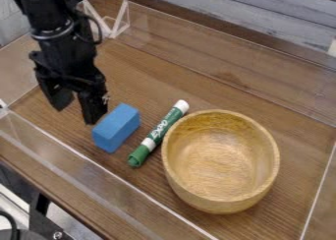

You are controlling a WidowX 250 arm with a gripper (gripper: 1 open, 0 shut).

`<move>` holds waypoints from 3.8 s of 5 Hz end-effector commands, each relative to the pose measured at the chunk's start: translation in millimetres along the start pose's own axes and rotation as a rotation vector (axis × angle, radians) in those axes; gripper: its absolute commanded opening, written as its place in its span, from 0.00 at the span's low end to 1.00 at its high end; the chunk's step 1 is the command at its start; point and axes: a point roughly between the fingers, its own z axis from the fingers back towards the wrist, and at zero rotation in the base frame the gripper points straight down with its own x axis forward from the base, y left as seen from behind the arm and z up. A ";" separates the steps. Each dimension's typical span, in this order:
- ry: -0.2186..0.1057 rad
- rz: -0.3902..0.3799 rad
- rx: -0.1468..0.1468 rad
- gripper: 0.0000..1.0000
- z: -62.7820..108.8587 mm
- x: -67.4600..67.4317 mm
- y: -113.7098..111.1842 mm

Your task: Put the blue block in the brown bowl

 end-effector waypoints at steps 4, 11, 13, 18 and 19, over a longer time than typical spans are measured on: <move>-0.035 0.016 -0.026 1.00 -27.8 4.9 -3.3; -0.062 0.009 -0.067 1.00 -55.7 17.5 -5.8; -0.069 0.007 -0.073 0.00 -57.3 21.3 -7.4; -0.048 -0.023 -0.035 0.00 -30.5 27.9 -22.8; -0.044 -0.033 -0.031 0.00 -26.1 29.3 -27.2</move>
